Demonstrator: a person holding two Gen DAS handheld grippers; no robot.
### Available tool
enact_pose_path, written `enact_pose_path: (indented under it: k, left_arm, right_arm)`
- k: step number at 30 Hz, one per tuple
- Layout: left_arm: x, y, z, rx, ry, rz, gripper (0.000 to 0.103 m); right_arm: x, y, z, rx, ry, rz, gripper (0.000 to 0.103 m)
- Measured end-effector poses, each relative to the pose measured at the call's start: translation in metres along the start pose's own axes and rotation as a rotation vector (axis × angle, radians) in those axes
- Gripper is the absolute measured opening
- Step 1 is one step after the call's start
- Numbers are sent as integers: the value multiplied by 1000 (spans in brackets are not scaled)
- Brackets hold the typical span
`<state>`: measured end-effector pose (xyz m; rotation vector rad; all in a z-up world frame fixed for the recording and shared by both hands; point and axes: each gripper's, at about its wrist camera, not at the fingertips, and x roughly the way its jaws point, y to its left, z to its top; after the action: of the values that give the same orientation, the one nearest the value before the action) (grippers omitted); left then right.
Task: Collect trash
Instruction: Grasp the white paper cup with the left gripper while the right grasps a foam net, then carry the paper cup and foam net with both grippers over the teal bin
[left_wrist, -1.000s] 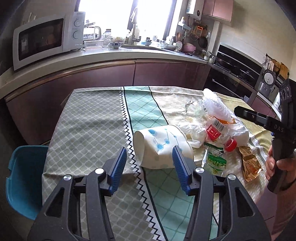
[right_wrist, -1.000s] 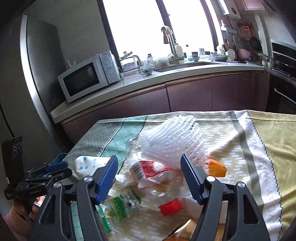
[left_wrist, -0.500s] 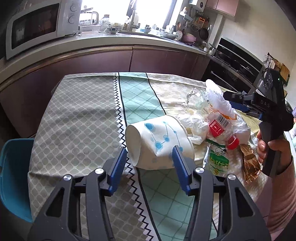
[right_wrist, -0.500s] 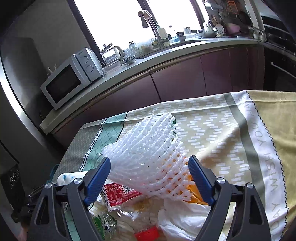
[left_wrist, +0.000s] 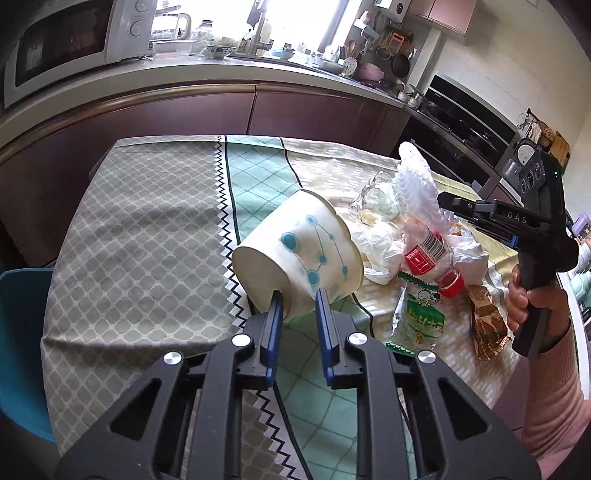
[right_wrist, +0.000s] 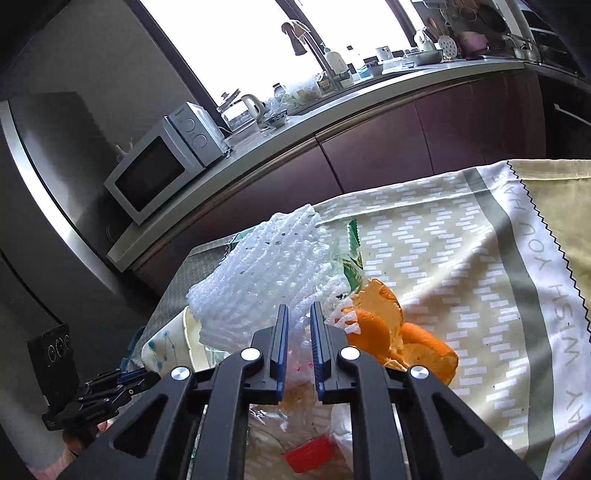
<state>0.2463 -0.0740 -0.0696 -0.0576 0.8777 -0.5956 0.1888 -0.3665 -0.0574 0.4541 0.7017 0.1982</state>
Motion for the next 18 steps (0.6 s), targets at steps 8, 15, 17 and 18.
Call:
enact_pose_path:
  k: [8,15,17,18]
  left_arm:
    - [-4,-1,3,0,-5,-2,14]
    - [-8,-3,4,2,-22,4,3]
    - [-12,-5,3,10,-33,11,3]
    - [-14,-5,3,13,-39,13,3]
  right_arm:
    - [-14,1,-6,-4,-24,31,11]
    - [-22,0,-10,-12,-40,59,9]
    - [-27,1,-10,-8,-52,74,9]
    - [-29,1,-10,-8,-58,79,9]
